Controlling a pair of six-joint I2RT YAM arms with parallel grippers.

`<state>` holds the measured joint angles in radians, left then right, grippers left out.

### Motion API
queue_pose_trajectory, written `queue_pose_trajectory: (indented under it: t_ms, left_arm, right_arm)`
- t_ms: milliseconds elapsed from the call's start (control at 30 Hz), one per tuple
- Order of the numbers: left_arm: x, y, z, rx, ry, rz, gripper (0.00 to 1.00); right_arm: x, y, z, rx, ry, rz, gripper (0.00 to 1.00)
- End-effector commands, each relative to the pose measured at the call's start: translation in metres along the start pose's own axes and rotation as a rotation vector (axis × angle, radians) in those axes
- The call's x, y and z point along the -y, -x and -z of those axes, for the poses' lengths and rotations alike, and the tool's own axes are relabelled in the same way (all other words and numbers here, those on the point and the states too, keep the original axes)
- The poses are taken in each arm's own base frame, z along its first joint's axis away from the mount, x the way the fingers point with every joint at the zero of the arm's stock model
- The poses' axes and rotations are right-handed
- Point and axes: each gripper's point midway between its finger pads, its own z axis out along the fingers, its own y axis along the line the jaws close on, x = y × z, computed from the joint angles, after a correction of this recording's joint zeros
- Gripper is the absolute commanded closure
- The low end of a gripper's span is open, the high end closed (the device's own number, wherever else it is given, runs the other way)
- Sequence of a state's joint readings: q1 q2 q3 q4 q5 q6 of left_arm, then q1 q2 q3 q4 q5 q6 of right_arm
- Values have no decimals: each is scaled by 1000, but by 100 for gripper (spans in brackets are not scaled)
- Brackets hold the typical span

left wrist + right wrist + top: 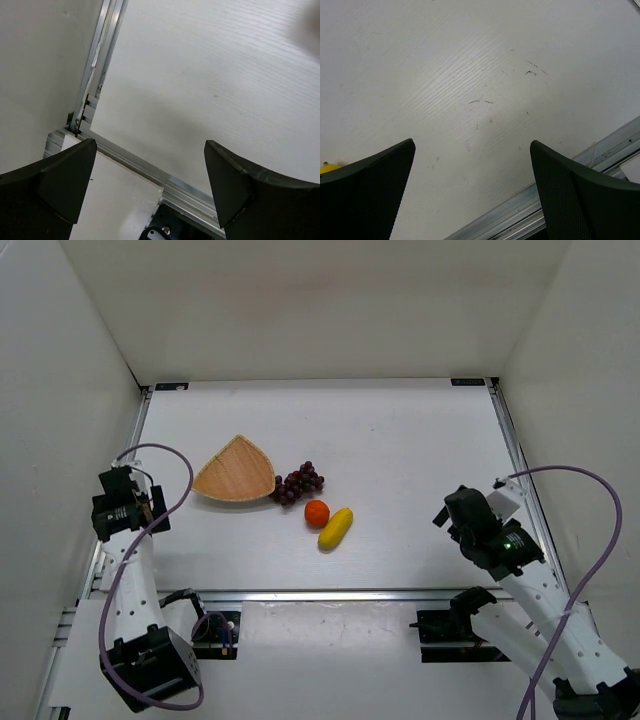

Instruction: Place and organize the fake fruits in the fruit bowl

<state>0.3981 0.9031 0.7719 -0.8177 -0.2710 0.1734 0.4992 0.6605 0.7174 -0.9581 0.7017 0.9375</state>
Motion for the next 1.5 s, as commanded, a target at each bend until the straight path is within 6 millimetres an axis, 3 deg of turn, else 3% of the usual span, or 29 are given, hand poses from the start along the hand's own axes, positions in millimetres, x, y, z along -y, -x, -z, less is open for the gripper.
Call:
queue_pose_trajectory:
  t_ms: [0, 67, 100, 200, 233, 267, 300, 333, 367, 400, 433, 500, 533, 567, 600, 633, 667, 733, 800, 867, 1067, 1167, 1200, 1267, 1300, 1333, 1467]
  left_arm:
    - [5, 35, 33, 113, -122, -85, 0]
    - [12, 41, 46, 111, -196, -170, 0]
    - [14, 68, 66, 192, -220, -253, 0]
    - [27, 97, 86, 191, -242, -439, 0]
    - [24, 123, 106, 241, -215, -491, 0]
    - [28, 131, 108, 221, -204, -547, 0]
    - [41, 136, 97, 155, -203, -623, 0]
    - [55, 144, 109, 154, -177, -731, 0]
    - [69, 146, 109, 141, -172, -794, 0]
    - [91, 148, 99, 107, -170, -872, 0]
    - [126, 147, 108, 137, -200, -942, 0]
    - [175, 146, 110, 157, -277, -1000, 0]
    - [213, 138, 97, 113, -332, -1046, 0]
    - [255, 133, 112, 144, -457, -1059, 0]
    - [284, 132, 113, 160, -512, -1061, 0]
    - [317, 121, 97, 118, -550, -1088, 0]
    - [349, 119, 110, 153, -637, -1091, 0]
    - [394, 108, 99, 146, -714, -1098, 0]
    - [421, 102, 100, 139, -781, -1066, 0]
    - [435, 89, 81, 79, -752, -1081, 0]
    - [432, 63, 49, -29, -706, -1095, 7]
    - [431, 37, 32, -124, -713, -1128, 17]
    - [431, 31, 30, -146, -717, -1134, 28]
    - [434, 30, 30, -154, -728, -1121, 39]
    - [439, 33, 33, -147, -739, -1106, 54]
    - [442, 37, 36, -136, -742, -1086, 62]
    - [446, 79, 65, -13, -750, -1031, 82]
  right_arm:
    - [-16, 7, -6, 8, 29, 82, 0]
    - [-30, 5, -2, -40, 80, 126, 0]
    - [-33, 0, -4, -73, 80, 181, 0]
    - [-51, -6, -9, -121, 127, 241, 0]
    - [-58, -10, -8, -145, 164, 271, 0]
    - [-64, -12, -9, -154, 190, 284, 0]
    - [-75, -10, -10, -147, 231, 282, 0]
    - [-81, -12, -11, -154, 260, 305, 0]
    - [-88, -11, -9, -152, 293, 307, 0]
    - [-96, -14, -9, -168, 322, 303, 0]
    - [-98, -14, -12, -169, 322, 304, 0]
    - [-105, -15, -14, -179, 325, 292, 0]
    - [-108, -12, -13, -177, 327, 291, 0]
    - [-109, -16, -14, -195, 328, 287, 0]
    - [-112, -15, -15, -200, 323, 291, 0]
    - [-114, -12, -16, -192, 316, 279, 0]
    - [-110, -13, -16, -201, 291, 257, 0]
    - [-106, -7, -16, -193, 249, 229, 0]
    - [-102, -7, -14, -194, 232, 206, 0]
    - [-99, -4, -12, -173, 235, 197, 0]
    - [-84, -3, -13, -137, 207, 215, 0]
    - [-71, -8, -15, -124, 171, 159, 0]
    - [-70, -9, -14, -123, 172, 133, 0]
    - [-66, -10, -13, -117, 180, 116, 0]
    - [-66, -9, -11, -112, 186, 111, 0]
    - [-64, -7, -10, -103, 182, 109, 0]
    - [-64, -9, -7, -108, 202, 102, 0]
